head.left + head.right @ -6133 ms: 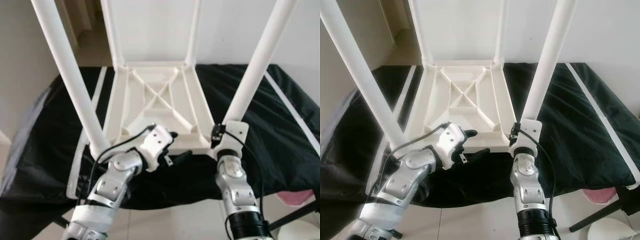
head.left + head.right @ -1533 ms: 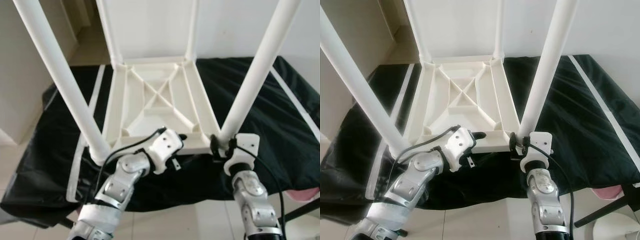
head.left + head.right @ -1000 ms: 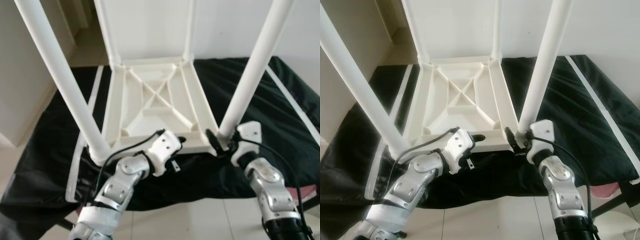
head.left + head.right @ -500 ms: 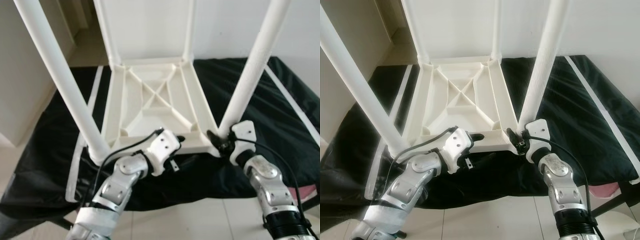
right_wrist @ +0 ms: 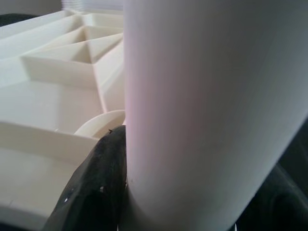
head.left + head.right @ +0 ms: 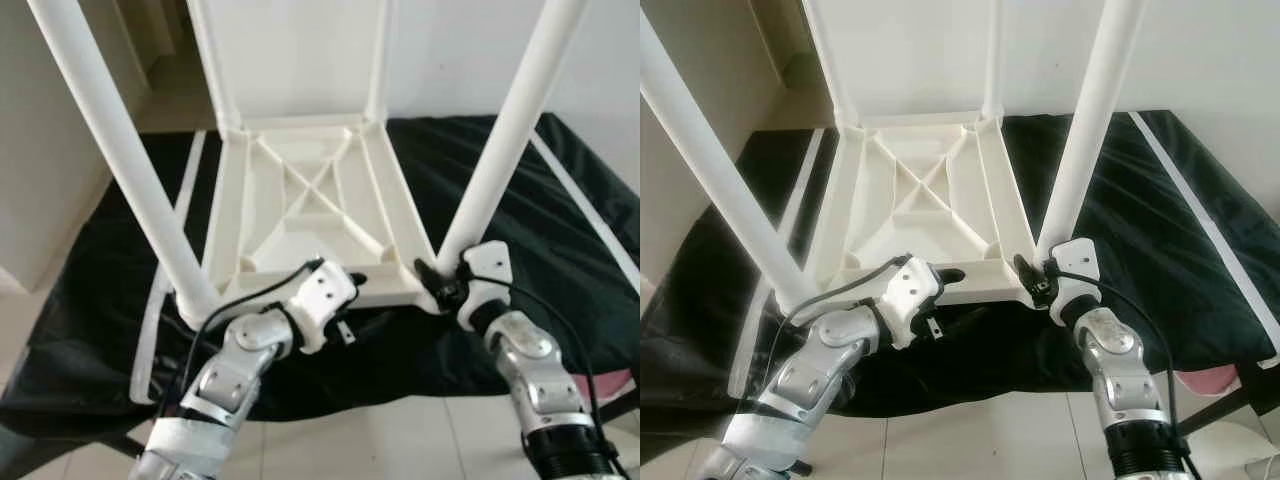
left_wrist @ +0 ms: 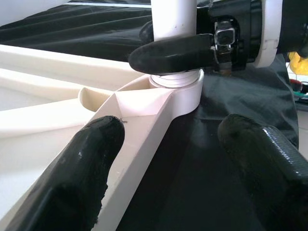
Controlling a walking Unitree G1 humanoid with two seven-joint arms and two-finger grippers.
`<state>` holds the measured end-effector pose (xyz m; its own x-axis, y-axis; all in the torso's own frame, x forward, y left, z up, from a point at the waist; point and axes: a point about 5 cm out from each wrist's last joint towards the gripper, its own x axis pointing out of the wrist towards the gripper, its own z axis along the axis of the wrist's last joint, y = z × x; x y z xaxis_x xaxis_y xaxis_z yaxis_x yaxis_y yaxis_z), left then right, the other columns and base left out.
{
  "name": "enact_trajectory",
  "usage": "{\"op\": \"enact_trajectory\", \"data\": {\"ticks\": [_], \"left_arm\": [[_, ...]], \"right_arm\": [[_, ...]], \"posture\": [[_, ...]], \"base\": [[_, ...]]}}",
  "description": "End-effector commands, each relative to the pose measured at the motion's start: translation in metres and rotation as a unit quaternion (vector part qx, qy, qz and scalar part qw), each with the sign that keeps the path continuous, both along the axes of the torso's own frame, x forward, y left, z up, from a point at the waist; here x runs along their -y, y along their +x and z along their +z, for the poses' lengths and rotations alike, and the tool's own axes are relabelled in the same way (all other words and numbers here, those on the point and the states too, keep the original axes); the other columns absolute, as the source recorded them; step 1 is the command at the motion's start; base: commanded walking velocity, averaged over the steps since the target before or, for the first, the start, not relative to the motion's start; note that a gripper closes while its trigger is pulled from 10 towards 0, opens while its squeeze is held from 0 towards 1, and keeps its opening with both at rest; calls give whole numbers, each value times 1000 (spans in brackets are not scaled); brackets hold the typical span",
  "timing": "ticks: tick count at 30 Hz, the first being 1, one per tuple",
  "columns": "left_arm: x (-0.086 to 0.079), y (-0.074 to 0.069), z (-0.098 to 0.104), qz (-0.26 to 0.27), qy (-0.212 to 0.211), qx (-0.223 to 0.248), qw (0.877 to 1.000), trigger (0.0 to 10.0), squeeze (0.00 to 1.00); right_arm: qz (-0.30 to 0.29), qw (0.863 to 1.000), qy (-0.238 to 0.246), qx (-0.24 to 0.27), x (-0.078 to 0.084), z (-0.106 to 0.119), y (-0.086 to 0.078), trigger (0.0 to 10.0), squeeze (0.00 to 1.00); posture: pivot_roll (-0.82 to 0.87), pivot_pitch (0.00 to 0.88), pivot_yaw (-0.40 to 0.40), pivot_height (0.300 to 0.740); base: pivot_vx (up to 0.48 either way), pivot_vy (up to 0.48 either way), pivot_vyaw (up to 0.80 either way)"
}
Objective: Building children table
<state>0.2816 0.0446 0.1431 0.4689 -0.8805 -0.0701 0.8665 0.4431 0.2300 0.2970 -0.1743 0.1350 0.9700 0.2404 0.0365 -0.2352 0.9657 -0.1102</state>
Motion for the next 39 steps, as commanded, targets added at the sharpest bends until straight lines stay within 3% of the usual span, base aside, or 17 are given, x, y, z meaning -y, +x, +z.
{"op": "enact_trajectory", "data": {"ticks": [1,4,13,17,20,25,39], "left_arm": [[-1,-1,-2,8,2,-5,1000,10000,0],[0,-1,-3,7,0,-7,1000,10000,0],[-1,0,-1,7,1,-4,1000,10000,0],[-1,0,0,11,0,-4,1000,10000,0],[0,0,0,11,-2,-4,1000,10000,0],[1,0,0,8,-2,-5,1000,10000,0],[2,4,4,15,-14,-2,1000,10000,0]], "right_arm": [[-11,999,7,-29,-3,-10,-3,10000,0],[-71,996,30,-44,-2,-15,-3,10000,0],[-192,979,37,-56,3,-25,-8,10000,0],[-292,951,83,-54,-8,-25,-13,10000,0],[-270,957,90,-51,-19,-21,-11,10000,0],[-270,957,101,-28,-12,-13,-9,10000,0],[-270,959,87,-22,-11,-9,-8,10000,0]], "posture": [[-74,71,13,740],[-77,73,13,740],[-74,71,11,740],[-65,68,4,740],[-65,68,4,740],[-75,70,8,740],[-81,61,-3,740]], "base": [[0,0,0],[0,0,0],[0,0,0],[0,0,0],[0,0,0],[0,0,0],[0,0,0]]}}
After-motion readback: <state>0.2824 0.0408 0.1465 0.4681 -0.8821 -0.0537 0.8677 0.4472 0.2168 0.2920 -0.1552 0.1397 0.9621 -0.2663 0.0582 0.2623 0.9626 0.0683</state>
